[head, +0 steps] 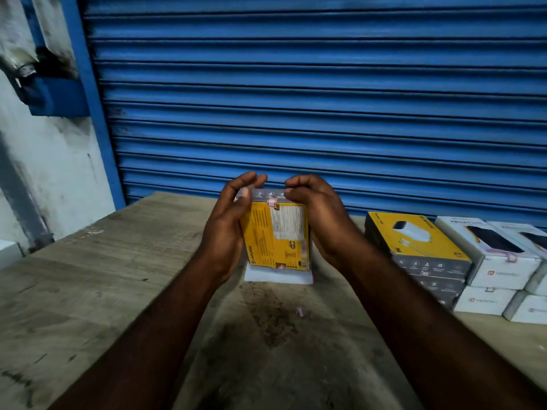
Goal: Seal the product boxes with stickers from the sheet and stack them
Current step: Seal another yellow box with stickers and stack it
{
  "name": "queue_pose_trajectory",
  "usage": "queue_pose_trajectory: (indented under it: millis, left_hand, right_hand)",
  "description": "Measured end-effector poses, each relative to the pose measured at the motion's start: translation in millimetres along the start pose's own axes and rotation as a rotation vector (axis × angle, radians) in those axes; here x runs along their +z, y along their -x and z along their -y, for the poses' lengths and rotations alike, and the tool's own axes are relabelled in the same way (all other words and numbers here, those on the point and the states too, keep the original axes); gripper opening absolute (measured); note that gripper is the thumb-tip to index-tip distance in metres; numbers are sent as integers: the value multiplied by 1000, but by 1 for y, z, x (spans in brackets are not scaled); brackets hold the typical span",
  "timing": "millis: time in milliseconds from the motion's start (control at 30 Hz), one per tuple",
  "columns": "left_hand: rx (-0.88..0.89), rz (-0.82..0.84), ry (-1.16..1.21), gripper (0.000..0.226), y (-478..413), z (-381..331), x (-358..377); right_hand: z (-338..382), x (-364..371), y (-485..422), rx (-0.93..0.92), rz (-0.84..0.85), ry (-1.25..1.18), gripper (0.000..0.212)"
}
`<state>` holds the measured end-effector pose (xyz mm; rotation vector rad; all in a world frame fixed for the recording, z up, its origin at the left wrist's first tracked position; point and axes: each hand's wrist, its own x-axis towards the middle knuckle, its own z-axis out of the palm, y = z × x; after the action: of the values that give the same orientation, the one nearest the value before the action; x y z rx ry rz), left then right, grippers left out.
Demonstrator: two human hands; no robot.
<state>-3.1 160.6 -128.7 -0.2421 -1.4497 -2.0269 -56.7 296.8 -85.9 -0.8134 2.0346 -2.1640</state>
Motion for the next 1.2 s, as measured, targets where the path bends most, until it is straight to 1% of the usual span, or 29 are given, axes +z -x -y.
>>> queue_pose_trajectory:
  millis: [67,167,233,300,433,567,633,700,767,833,867,900,1000,1100,1133,1200]
  left_hand:
    - [-22,-26,-42,44,3,3,3]
    - [-57,-67,-114,52,6,4,8]
    - [-54,-97,-139,48,6,4,9]
    - [-77,-123,-129,41,5,4,10]
    - [-123,-159,-2,31,4,2,13]
    - [-146,-176,65,25,1,3,8]
    - [-151,-157,-44,28,3,4,7]
    - [-99,-131,-219,30,4,5,9]
    - [-29,-111,-368,35,7,5,10]
    - [59,-80,-523,52,11,4,12]
    - [115,-76,-604,59,14,3,14]
    - [166,-73,-656,62,17,1,17]
    - [213,-64,-688,64,20,-1,19]
    - [171,43,-630,71,16,-3,9]
    - [150,88,-614,75,14,-2,5]
    - [112,146,-585,80,13,0,1]
  right_hand:
    - [-1,3,0,-63,-56,45,13]
    - [-6,7,2,-158,-76,80,13]
    - [-10,8,2,-217,-75,79,11]
    - [-13,8,1,-235,-75,56,12]
    - [-18,6,1,-212,0,81,10]
    - [-21,2,1,-180,84,188,40]
    - [-21,-2,1,-167,96,198,43]
    - [-20,-6,-2,-115,94,168,38]
    - [-17,-8,-5,-53,79,100,27]
    - [-16,-8,-6,-38,49,47,10]
    - [-15,-8,-7,-40,34,40,9]
    - [-16,-7,-7,-34,34,28,10]
    - [-17,-6,-6,13,62,-12,13]
    - [-14,-10,-6,32,82,-25,24]
    - [-13,-12,-4,28,95,-26,29]
    - [-10,-17,-2,1,127,39,48]
